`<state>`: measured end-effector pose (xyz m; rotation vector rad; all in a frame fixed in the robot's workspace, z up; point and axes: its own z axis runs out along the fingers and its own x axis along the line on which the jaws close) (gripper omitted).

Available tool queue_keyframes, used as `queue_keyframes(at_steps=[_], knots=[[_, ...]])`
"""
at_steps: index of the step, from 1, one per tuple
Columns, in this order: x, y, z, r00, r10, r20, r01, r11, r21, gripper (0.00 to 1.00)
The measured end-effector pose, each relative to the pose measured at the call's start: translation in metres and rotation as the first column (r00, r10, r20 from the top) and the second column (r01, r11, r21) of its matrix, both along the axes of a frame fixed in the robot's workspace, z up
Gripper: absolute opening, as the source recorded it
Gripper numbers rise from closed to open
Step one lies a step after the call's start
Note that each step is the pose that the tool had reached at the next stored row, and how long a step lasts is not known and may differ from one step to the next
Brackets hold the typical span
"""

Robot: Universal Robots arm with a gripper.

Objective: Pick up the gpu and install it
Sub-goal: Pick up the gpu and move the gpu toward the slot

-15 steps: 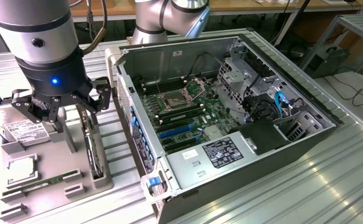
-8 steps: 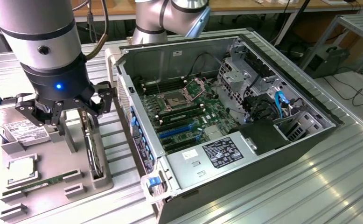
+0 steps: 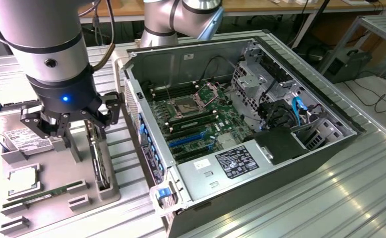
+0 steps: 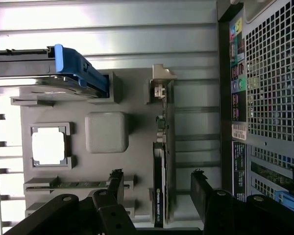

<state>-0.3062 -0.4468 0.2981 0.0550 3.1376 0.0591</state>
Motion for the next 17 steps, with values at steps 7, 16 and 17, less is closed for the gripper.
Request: queue_keyframes(at_steps=[7,16,17], knots=[[0.0,-0.0003,-0.0087,1.0,0.0,-0.0002,0.0,1.0,0.0,0.66],[0.0,-0.0032,-0.0193,1.0,0.0,-0.0015,0.0,1.0,0.0,0.66],[0.0,-0.0032,-0.0204,1.0,0.0,-0.0015,0.0,1.0,0.0,0.66]])
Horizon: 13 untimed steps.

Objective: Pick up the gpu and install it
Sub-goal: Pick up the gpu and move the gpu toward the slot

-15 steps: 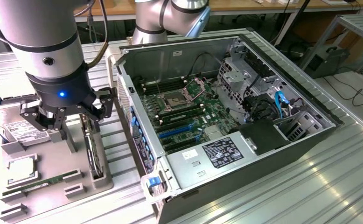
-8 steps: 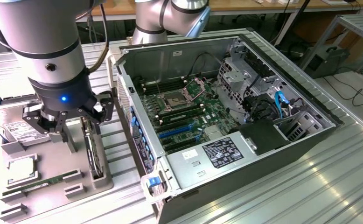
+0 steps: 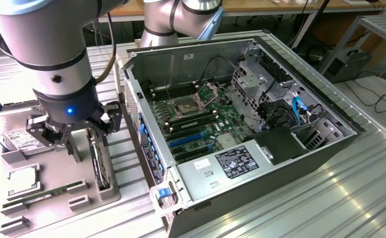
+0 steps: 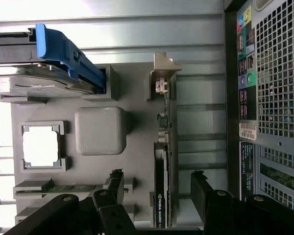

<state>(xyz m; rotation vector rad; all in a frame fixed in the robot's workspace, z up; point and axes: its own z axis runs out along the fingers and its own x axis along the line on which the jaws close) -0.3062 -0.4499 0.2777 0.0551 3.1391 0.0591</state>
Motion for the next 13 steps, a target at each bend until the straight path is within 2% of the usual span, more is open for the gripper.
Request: queue_keyframes(at_steps=[5,7,10,11,13], knots=[[0.0,0.0,-0.0054,1.0,0.0,0.0001,0.0,1.0,-0.0007,0.66],[0.0,0.0,-0.0131,1.0,0.0,0.0,0.0,1.0,-0.0011,0.66],[0.0,0.0,-0.0157,1.0,0.0,0.0001,0.0,1.0,-0.0011,0.66],[0.001,0.0,-0.0259,1.0,0.0,0.0001,0.0,1.0,-0.0011,0.66],[0.001,0.0,-0.0268,1.0,0.0,0.0,0.0,1.0,-0.0012,0.66]])
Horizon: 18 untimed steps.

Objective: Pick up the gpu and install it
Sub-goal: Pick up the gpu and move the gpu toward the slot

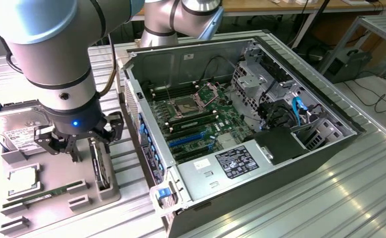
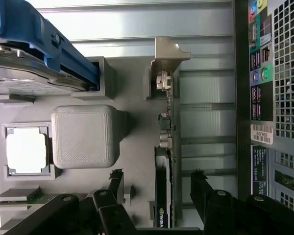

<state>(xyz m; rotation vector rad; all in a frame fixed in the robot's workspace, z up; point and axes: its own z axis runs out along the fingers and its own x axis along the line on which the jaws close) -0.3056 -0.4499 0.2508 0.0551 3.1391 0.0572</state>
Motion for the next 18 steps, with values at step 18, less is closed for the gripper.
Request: queue_keyframes(at_steps=[18], knots=[[0.0,0.0,-0.0046,1.0,0.0,0.0,0.0,1.0,-0.0036,0.66]])
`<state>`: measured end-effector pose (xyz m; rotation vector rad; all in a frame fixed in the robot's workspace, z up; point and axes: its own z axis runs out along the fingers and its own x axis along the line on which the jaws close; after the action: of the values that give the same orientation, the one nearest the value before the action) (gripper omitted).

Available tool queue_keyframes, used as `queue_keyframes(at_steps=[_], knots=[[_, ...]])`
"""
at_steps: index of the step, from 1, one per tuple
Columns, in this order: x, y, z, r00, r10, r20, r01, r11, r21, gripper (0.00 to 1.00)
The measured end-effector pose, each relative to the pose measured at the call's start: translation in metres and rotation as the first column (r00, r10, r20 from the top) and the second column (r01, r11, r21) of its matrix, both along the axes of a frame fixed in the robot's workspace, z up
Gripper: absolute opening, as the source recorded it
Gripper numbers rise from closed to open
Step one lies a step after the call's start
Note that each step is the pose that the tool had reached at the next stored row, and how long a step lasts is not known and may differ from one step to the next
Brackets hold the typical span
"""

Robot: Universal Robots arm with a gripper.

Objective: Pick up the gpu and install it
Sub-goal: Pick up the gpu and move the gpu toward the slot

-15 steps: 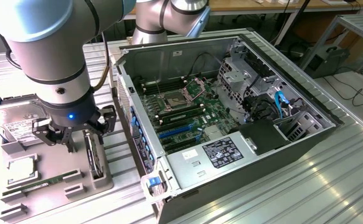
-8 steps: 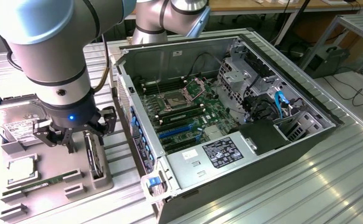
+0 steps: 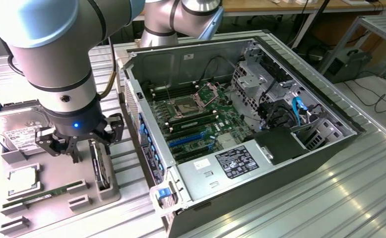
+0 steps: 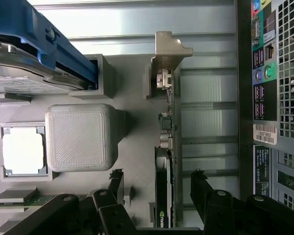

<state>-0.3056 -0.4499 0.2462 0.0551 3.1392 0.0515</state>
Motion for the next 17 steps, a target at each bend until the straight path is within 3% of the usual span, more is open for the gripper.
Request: queue_keyframes(at_steps=[14,15,17], knots=[[0.0,0.0001,-0.0009,1.0,0.0,0.0002,0.0,1.0,-0.0005,0.66],[0.0,-0.0009,-0.0143,0.9998,0.018,0.0001,-0.018,0.9998,-0.0006,0.66],[0.002,-0.0033,-0.0221,0.9997,0.024,0.0,-0.024,0.9997,-0.0006,0.57]])
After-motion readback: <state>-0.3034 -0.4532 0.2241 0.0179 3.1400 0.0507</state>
